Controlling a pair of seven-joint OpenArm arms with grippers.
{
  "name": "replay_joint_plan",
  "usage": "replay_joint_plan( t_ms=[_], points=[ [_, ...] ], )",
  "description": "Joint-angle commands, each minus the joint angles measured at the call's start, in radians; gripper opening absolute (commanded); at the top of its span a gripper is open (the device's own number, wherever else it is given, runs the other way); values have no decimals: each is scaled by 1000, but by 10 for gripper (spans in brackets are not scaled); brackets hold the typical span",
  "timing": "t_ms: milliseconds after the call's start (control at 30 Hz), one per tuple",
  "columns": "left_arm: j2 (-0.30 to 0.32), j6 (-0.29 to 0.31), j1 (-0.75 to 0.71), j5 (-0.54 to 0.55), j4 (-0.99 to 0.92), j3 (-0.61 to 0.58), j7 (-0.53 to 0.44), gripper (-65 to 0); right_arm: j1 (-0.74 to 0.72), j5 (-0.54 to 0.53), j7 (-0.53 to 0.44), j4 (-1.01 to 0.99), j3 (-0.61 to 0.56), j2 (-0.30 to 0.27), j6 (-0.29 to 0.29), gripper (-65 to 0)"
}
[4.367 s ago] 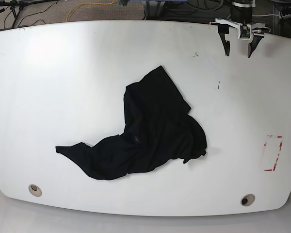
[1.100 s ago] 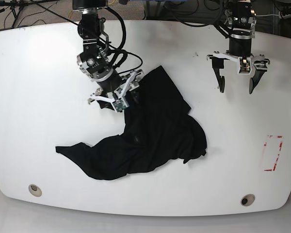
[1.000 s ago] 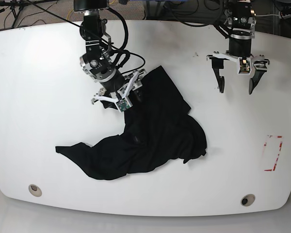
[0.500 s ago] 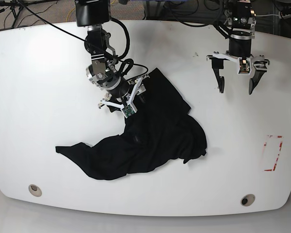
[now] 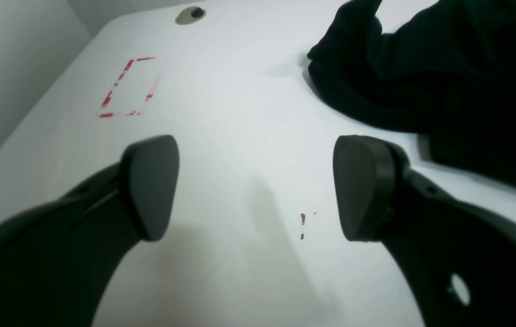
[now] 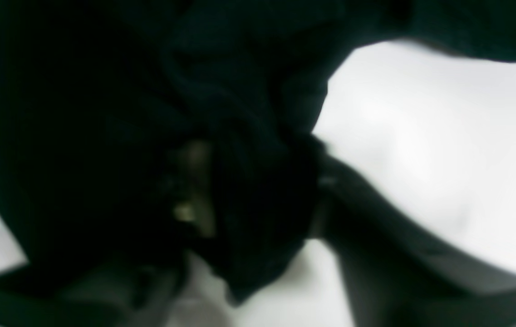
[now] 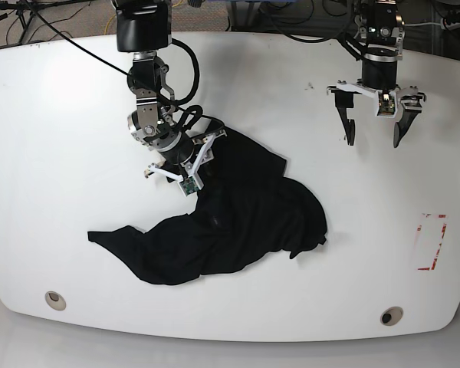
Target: Fold the T-shirt properly
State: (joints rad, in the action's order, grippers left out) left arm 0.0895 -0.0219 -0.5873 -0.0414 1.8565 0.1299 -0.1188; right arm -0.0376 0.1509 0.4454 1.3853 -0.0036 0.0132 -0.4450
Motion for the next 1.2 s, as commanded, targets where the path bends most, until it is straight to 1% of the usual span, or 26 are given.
replay_joint_plan(
  t_ms=[0,33,67,133,200,300,433,467,633,800,933,1033,1167],
  points=[
    [3,-5,-3,-1,16,11,-25,-151,-14,-3,-15,13,-2,1,4,-580],
    [3,-5,-3,-1,16,11,-25,-151,-12,-1,-15,13,-3,1,4,-634],
    [3,-5,-3,-1,16,11,-25,-151,-9,-1,-13,13,-3,1,2,-650],
    [3,-5,-1,-1,15,11,-23,-151,8,-1,-13,29,-5,1,1,-650],
    [3,-5,5,-1,15,11,-23,-151,32,-1,-13,70,-5,4,2,-631],
    [3,-5,13,-1,5,12,-8,-150,74,-1,-12,141,-6,6,2,-647],
    [3,-5,45,1,-4,12,67,-150,132,-1,-3,230,-28,8,2,-650],
    [3,-5,65,2,-4,12,103,-150,153,0,11,269,-37,4,2,-650],
    [3,-5,146,7,-5,12,219,-150,215,0,62,424,-55,1,2,-650],
    [2,-5,215,7,-5,7,291,-147,255,2,71,561,-51,-2,2,-650],
    [-1,-5,278,10,-14,-14,339,-147,259,2,77,639,-52,-51,2,-650],
    [-1,-5,313,16,-28,-31,364,-146,253,3,79,659,-54,-72,2,-650],
    [0,-5,346,76,-56,-36,380,-146,221,3,76,659,-51,-100,2,-650]
  ],
)
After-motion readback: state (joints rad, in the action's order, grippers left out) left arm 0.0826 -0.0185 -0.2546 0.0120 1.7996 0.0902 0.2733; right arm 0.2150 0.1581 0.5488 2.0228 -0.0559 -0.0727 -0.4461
